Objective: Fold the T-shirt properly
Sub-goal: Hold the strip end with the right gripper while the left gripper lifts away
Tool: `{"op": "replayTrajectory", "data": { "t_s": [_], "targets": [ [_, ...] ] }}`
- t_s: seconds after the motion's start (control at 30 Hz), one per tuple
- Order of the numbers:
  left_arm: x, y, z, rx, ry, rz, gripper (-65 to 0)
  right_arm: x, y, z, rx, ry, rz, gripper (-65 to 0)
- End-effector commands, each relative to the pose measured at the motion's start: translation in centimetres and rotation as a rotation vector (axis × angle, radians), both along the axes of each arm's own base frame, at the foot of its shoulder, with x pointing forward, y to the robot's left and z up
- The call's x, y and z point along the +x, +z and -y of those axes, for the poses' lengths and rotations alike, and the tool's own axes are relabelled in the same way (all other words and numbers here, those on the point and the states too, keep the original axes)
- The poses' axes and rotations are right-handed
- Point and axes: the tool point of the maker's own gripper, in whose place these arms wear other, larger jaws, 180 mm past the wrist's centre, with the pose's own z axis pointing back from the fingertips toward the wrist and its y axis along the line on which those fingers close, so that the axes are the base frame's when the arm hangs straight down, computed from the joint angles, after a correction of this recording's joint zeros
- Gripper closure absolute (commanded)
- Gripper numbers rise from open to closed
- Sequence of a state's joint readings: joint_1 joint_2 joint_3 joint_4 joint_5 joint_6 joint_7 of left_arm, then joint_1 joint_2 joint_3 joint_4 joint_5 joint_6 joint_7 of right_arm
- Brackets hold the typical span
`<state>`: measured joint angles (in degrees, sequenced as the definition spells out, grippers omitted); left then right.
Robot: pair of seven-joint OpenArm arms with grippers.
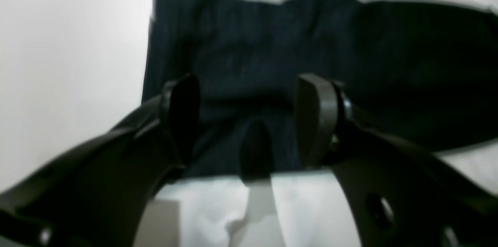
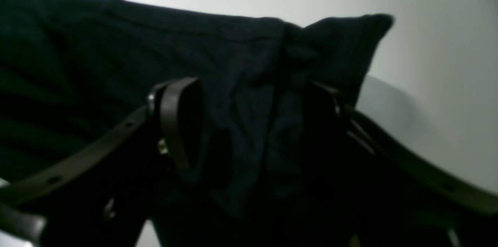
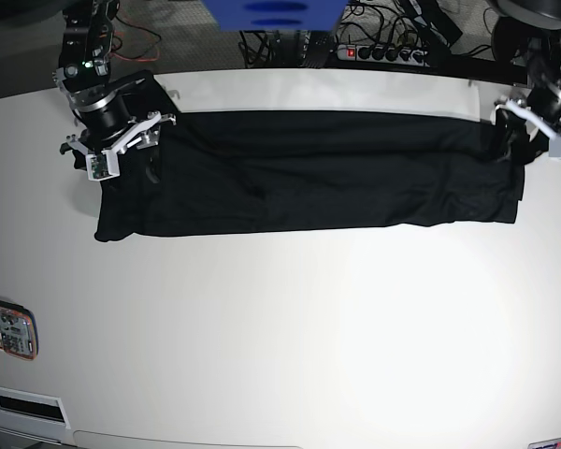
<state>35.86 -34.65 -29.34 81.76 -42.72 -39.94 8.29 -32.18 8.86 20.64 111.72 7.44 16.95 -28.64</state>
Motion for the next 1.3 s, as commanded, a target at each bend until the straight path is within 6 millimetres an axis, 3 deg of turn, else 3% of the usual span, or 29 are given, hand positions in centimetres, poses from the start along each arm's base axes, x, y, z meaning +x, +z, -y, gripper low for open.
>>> {"op": "replayTrajectory", "data": {
  "t_s": [0.0, 0.1, 0.23, 0.5, 0.63, 0.8, 0.93, 1.07, 1.27],
  "targets": [
    [1.1, 1.3, -1.2, 0.010, 0.016, 0.046, -37.1, 0.6, 1.2, -0.1, 0.005, 0.008, 0.049, -38.7],
    [0.7, 0.7, -2.5, 0.016, 0.049, 0.028, -37.1, 0.6, 1.2, -0.1, 0.005, 0.008, 0.049, -38.7],
    [-0.2, 2.9, -6.8, 0.080, 0.153, 0.069, -37.1, 0.5, 1.2, 0.0, 0.005, 0.008, 0.048, -38.7],
    [0.1, 4.5, -10.7, 0.139, 0.215, 0.089, -37.1, 0.5, 1.1, 0.0, 0.005, 0.007, 0.046, -38.7],
    [3.5, 2.6, -9.0, 0.104, 0.134, 0.057, -37.1, 0.5, 1.1, 0.0, 0.006, 0.007, 0.046, -38.7],
    [5.4, 1.2, -7.8, 0.073, 0.100, 0.043, -37.1, 0.5, 1.1, 0.0, 0.006, 0.007, 0.046, -38.7],
    [5.5, 0.2, -6.3, 0.057, 0.063, 0.018, -37.1, 0.5, 1.2, -0.1, 0.007, 0.007, 0.049, -38.7],
    [5.4, 0.1, -6.3, 0.055, 0.064, 0.016, -37.1, 1.0, 2.0, -0.1, 0.018, 0.005, 0.101, -38.7],
    [3.5, -1.9, -8.3, 0.049, 0.132, -0.054, -37.1, 1.1, 2.4, 1.2, 0.001, -0.023, 0.119, -38.7]
  ]
}}
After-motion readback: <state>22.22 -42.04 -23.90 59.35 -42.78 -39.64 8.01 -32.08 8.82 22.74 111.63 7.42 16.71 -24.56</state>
